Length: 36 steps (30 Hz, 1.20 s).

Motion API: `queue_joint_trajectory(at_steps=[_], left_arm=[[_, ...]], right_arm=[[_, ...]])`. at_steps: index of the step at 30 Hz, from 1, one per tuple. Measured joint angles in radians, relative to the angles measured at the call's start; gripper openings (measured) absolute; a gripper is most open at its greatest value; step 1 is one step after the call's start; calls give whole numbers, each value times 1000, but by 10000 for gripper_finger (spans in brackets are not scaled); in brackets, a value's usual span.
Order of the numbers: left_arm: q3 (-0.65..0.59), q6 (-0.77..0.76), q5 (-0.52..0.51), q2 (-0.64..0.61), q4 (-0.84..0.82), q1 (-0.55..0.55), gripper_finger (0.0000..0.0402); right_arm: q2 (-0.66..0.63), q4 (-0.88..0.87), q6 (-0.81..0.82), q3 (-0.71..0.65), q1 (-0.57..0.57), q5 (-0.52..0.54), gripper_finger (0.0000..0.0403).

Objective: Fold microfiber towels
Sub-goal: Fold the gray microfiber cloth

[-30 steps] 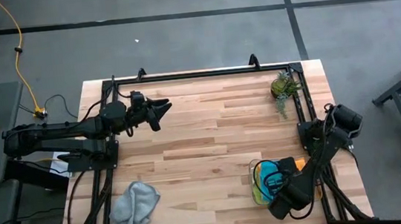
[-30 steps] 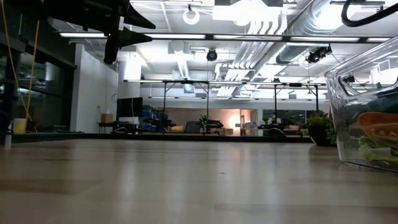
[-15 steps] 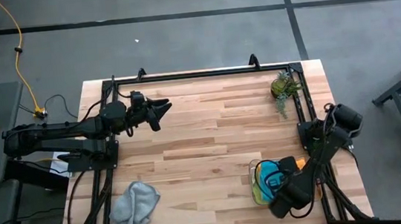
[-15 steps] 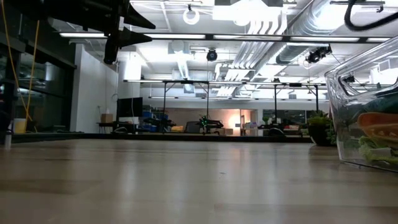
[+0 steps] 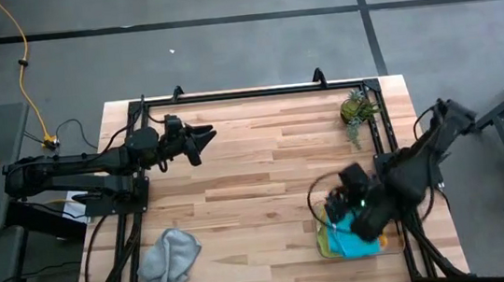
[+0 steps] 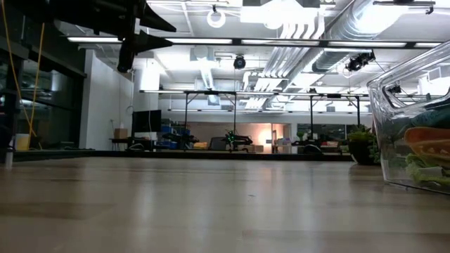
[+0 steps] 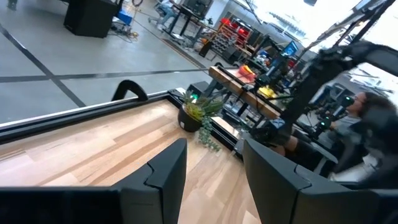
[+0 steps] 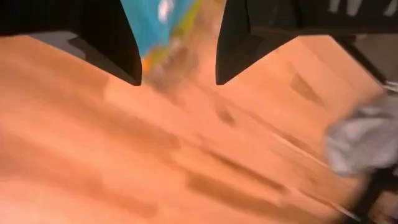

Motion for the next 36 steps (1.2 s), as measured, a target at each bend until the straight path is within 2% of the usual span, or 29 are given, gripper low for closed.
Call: queue_joint_trajectory(at_steps=[2,5,8,11,15,18,22,29,33,36], left_arm=[[0,-1,16,0,3,0,147],[0,-2,53,0,31,0,147],[0,-2,97,0,81,0,147],[0,-1,131,0,138,0,147],[0,-1,164,0,198,0,147],[0,0,175,0,225,0,147],[0,0,195,0,239,0,147],[30,83,234,0,291,-18,147],[77,236,186,0,269,-57,147],[108,334,123,0,221,-88,147]], right_arm=[[-47,33,-138,0,-51,45,192],[-91,72,-348,-5,-143,53,186],[-135,197,-539,-107,-243,-25,181],[-197,446,-701,-308,-353,-175,177],[-273,951,-897,-558,-516,-343,177],[-294,1292,-1000,-669,-626,-386,177],[-304,1539,-1148,-719,-731,-398,177],[-309,1584,-1398,-653,-814,-405,177],[-309,1584,-1584,-615,-827,-382,177],[-309,1579,-1620,-600,-829,-350,177]])
